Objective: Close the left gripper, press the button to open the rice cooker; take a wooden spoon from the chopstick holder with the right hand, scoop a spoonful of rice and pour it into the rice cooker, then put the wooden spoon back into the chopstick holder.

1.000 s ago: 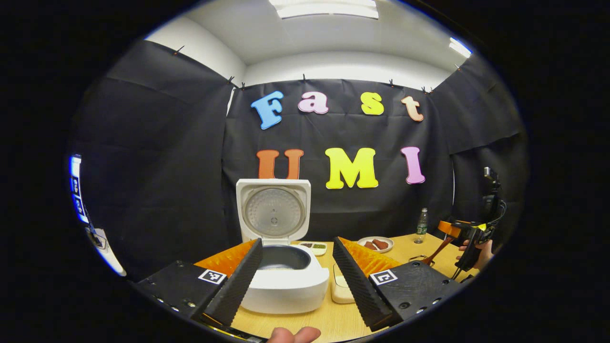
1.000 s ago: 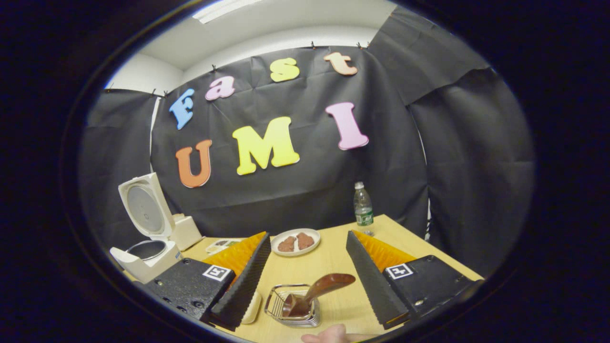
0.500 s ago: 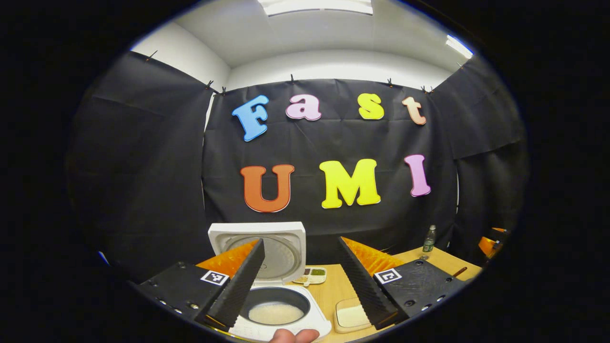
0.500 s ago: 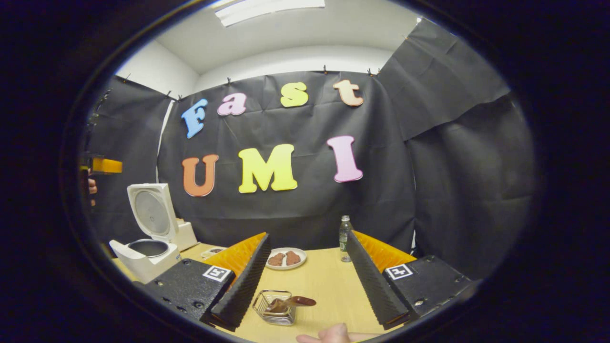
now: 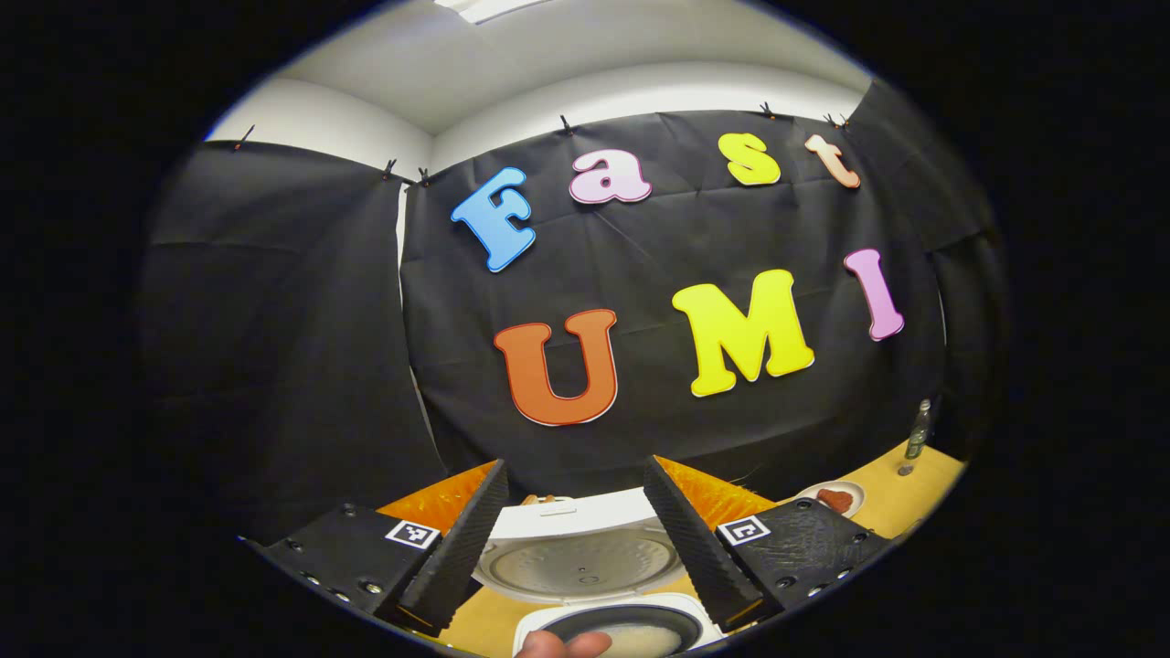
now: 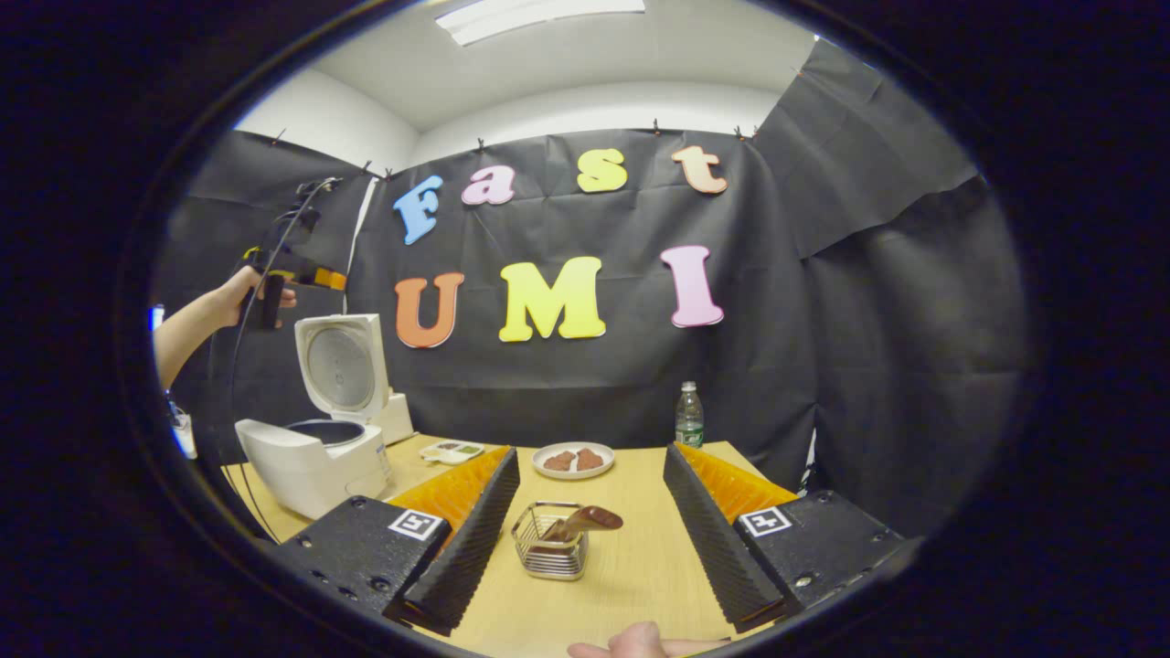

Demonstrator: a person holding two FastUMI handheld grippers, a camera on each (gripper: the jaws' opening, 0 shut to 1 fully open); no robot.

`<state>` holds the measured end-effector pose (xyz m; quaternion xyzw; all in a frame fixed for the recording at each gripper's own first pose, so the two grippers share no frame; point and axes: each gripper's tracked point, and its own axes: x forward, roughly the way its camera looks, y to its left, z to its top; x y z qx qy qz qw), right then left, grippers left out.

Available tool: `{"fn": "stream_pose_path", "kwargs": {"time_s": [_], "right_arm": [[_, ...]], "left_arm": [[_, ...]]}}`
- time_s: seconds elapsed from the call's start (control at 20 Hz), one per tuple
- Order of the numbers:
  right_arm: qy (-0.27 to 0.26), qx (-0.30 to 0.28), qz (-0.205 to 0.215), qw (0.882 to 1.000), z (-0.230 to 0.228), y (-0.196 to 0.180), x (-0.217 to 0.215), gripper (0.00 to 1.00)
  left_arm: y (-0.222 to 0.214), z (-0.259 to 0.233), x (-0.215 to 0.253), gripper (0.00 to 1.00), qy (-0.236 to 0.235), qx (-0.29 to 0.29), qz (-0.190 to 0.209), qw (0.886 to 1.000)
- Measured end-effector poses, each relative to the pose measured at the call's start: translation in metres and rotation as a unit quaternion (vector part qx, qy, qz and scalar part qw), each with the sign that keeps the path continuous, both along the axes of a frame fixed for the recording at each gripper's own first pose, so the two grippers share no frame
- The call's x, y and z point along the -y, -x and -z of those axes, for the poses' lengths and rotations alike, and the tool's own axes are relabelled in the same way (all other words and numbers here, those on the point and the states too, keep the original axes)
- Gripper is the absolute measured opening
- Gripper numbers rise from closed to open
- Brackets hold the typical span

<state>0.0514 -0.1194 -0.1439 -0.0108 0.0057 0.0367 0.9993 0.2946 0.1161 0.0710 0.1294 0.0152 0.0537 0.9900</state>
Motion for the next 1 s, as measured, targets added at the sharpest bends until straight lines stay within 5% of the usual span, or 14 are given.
{"fn": "stream_pose_path", "kwargs": {"time_s": [0.45,0.7,1.0], "right_arm": [[-0.038,-0.028,-0.016,0.999,0.032,0.015,-0.008,1.00],[-0.037,-0.028,-0.009,0.999,0.035,0.019,-0.010,1.00],[-0.033,-0.017,-0.012,0.999,0.028,0.029,-0.018,1.00]], "left_arm": [[-0.056,0.038,-0.022,0.95,0.017,-0.032,-0.041,0.998],[-0.054,0.050,-0.009,0.94,0.096,-0.054,-0.009,0.994],[-0.039,0.054,-0.008,0.95,0.107,-0.076,-0.015,0.991]]}}
